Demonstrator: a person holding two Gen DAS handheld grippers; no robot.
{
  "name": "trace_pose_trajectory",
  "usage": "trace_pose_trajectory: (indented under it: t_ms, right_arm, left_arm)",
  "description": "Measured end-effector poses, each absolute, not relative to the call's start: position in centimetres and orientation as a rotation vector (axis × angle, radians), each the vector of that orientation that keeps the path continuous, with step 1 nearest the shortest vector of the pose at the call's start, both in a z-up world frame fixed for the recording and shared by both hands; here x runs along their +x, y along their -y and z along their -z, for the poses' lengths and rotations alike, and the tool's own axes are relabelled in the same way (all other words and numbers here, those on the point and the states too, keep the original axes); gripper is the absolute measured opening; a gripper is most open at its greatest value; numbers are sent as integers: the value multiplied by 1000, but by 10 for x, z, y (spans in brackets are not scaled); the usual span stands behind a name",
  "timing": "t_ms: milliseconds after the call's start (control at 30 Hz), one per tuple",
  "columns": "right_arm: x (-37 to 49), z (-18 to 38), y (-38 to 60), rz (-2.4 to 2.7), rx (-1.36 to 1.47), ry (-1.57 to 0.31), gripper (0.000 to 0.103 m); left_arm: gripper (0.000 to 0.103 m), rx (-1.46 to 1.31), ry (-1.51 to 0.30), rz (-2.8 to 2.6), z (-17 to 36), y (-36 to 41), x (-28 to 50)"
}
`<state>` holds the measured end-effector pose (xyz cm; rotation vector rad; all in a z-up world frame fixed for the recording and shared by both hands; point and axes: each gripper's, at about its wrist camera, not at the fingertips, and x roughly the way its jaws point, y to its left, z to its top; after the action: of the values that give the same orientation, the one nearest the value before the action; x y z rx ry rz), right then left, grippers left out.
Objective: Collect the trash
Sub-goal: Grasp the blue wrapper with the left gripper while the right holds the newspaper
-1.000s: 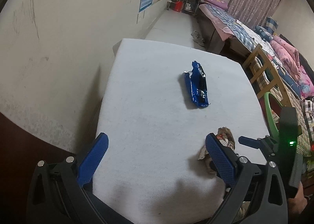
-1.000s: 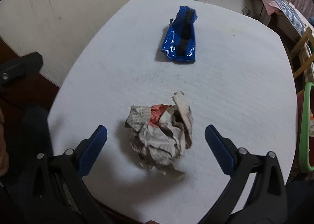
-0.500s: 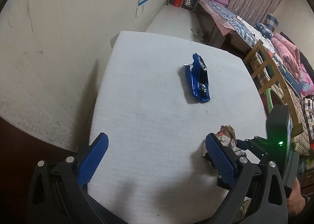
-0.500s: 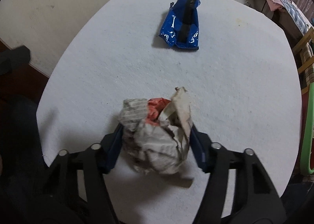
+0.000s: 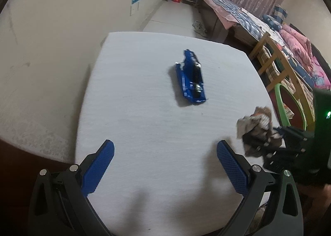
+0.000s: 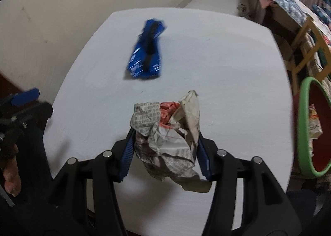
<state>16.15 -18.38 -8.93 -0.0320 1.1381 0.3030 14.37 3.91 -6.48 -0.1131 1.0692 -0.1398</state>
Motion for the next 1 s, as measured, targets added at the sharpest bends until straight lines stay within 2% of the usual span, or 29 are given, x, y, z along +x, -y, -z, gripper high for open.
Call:
trace_pose_trajectory:
  t_ms: [533, 1000]
  right_arm:
    - [219, 70, 260, -189, 26, -1081, 52]
    - [285, 97, 260, -166, 10, -1092, 52]
  left_arm:
    - [95, -67, -1073, 195, 73, 26, 224]
    - [95, -68, -1134, 128, 116, 39, 315]
